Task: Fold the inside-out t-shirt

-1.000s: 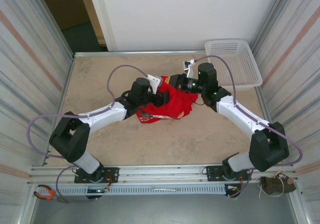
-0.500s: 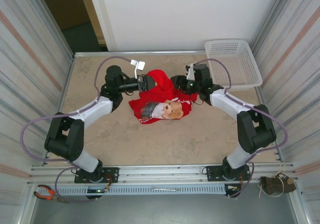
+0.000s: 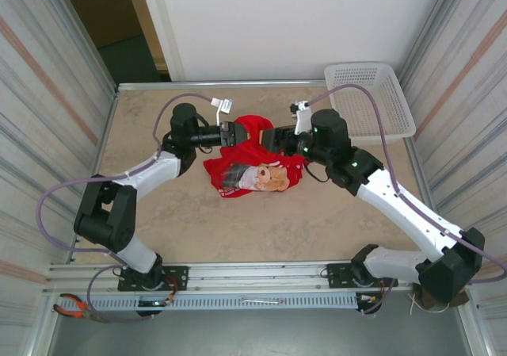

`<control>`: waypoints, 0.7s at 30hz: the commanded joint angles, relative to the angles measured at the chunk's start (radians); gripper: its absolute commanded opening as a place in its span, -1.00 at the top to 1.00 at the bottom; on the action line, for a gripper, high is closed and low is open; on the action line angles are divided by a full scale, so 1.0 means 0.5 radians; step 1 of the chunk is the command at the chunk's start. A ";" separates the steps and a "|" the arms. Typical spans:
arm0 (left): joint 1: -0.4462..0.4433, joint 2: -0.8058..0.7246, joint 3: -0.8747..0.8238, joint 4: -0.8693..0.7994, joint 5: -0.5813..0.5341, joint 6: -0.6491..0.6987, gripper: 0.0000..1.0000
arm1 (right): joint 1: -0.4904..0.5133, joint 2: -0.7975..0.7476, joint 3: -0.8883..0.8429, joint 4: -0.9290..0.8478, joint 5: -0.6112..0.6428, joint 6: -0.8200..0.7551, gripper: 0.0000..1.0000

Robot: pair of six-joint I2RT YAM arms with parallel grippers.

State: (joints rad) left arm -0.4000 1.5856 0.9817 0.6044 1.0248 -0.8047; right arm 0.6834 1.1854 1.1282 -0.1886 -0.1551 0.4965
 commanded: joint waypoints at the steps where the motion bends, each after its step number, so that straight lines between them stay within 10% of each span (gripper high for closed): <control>1: 0.003 -0.069 0.062 -0.144 -0.061 0.082 1.00 | 0.067 0.115 0.075 -0.123 0.116 -0.194 -0.28; 16: -0.004 -0.086 0.115 -0.176 -0.032 0.063 1.00 | 0.071 0.383 0.153 -0.050 0.074 -0.202 -0.19; 21: -0.010 -0.100 0.108 -0.184 0.000 0.080 1.00 | 0.004 0.421 0.215 -0.024 0.005 -0.190 0.31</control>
State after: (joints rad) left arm -0.4004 1.5791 1.0065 0.5049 0.9951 -0.7891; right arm 0.7052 1.3933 1.1877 -0.2295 -0.1352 0.4107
